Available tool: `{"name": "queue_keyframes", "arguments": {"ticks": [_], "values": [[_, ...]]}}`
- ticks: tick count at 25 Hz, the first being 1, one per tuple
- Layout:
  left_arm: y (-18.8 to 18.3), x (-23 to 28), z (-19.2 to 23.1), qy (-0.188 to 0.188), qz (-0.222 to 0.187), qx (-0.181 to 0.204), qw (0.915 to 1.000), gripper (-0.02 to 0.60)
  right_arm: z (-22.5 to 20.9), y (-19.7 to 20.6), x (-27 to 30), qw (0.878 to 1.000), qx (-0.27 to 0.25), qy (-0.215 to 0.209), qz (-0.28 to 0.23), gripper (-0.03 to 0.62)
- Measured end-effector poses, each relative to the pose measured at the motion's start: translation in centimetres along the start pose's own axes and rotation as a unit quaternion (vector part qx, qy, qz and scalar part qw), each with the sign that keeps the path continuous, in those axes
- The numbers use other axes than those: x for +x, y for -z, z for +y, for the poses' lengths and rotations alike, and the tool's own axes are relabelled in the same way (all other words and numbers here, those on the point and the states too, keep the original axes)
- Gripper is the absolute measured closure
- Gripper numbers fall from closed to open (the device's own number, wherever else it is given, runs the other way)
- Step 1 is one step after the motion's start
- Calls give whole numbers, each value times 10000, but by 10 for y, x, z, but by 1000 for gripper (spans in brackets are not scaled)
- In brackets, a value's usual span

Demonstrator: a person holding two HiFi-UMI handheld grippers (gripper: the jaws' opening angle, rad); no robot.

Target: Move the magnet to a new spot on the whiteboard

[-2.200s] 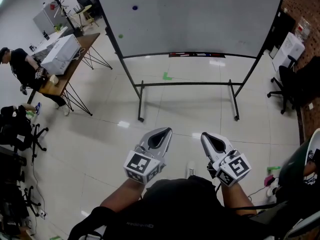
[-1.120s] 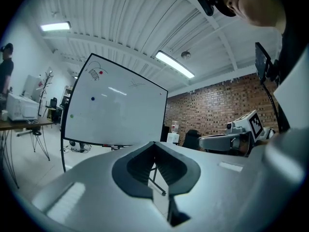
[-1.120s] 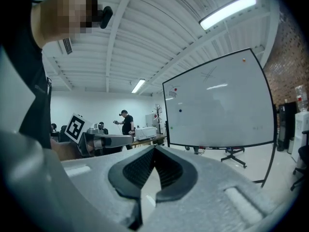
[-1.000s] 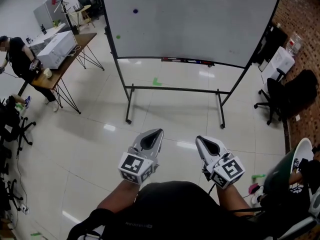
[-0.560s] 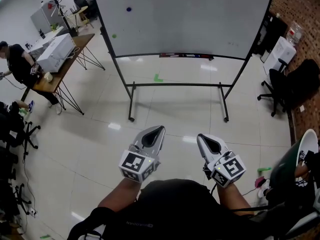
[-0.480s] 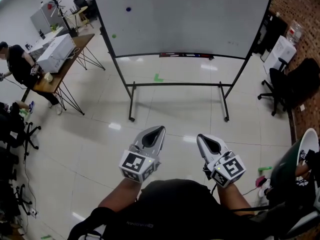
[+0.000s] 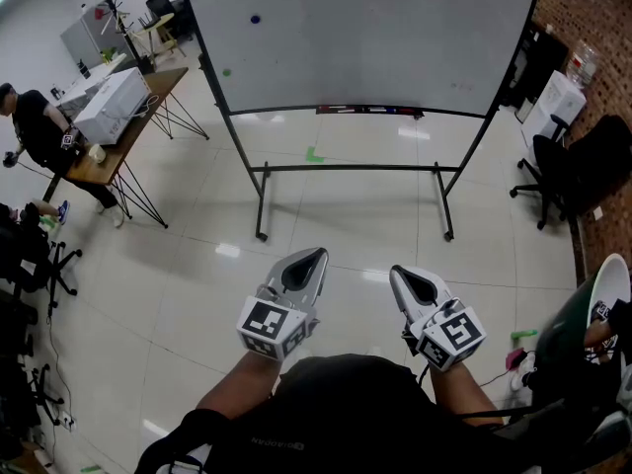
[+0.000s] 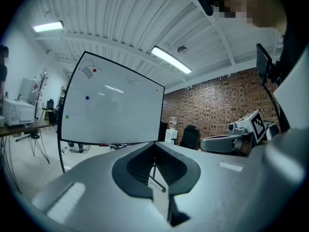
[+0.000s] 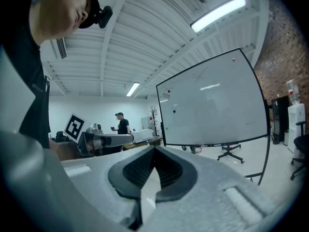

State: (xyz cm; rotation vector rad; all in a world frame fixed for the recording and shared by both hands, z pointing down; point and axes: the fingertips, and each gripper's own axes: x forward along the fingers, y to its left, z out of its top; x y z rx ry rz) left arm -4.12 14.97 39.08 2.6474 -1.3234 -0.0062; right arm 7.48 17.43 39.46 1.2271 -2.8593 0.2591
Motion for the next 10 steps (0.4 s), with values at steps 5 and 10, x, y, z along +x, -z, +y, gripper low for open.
{"name": "queue_keyframes", "arguments": {"ticks": [5, 10], "values": [[-4, -1, 2, -18, -2, 2, 10000, 566, 2, 0, 2, 10000, -55, -3, 24, 585], [-4, 1, 7, -44, -28, 30, 10000, 566, -1, -2, 4, 9999, -114, -25, 30, 585]]}}
